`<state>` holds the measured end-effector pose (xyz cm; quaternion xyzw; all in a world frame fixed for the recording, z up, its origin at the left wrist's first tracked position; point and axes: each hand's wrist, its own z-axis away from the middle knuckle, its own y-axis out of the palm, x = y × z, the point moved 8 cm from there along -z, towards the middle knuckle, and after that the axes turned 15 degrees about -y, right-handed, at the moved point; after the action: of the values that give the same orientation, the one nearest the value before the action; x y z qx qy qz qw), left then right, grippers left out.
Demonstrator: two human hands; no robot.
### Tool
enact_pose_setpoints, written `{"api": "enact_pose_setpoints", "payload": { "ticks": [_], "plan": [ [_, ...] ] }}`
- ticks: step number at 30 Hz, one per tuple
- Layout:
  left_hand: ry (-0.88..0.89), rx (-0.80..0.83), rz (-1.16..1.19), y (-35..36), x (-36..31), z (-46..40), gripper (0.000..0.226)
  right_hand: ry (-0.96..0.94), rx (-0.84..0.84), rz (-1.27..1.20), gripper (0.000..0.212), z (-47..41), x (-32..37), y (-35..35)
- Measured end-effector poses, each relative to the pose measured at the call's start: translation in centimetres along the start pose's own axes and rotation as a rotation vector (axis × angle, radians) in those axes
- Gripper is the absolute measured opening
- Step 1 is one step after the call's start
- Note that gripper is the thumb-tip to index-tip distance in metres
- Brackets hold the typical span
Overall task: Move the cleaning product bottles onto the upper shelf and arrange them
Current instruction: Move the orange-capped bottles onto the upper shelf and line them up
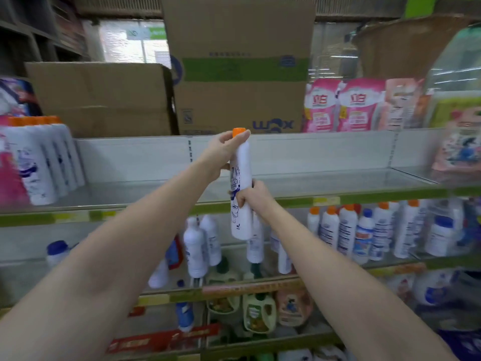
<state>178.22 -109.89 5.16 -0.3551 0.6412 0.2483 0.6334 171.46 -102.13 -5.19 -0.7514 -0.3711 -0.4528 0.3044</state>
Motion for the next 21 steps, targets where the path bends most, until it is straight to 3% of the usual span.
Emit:
{"api": "enact_pose_setpoints", "payload": {
  "ticks": [2, 5, 7, 9, 11, 13, 21],
  "plan": [
    [0.071, -0.147, 0.021, -5.4, -1.1, -1.2, 0.031, -0.033, -0.01, -0.032, 0.051, -2.4, 0.9, 4.4],
    [0.138, -0.331, 0.037, -14.1, -2.5, -2.3, 0.048, -0.098, 0.002, -0.017, 0.037, -6.1, 2.9, 10.8],
    [0.155, -0.374, 0.007, -19.1, -3.7, -2.8, 0.061, -0.13, 0.047, -0.002, 0.04, -8.8, 3.1, 15.3],
    [0.191, -0.423, -0.063, -23.6, -4.7, -3.1, 0.051, -0.147, 0.112, 0.033, 0.055, -11.2, 2.4, 19.8],
    [0.229, -0.491, -0.14, -27.5, -4.7, -3.6, 0.042, -0.143, 0.152, 0.089, 0.044, -12.4, 2.0, 23.6],
    [0.229, -0.545, -0.179, -31.2, -3.6, -4.5, 0.05, -0.165, 0.159, 0.141, 0.034, -13.3, 1.6, 27.0],
    [0.193, -0.685, -0.273, -42.5, 1.3, -8.3, 0.055, -0.129, 0.161, 0.249, 0.042, -17.9, -1.6, 37.7]
  ]
}}
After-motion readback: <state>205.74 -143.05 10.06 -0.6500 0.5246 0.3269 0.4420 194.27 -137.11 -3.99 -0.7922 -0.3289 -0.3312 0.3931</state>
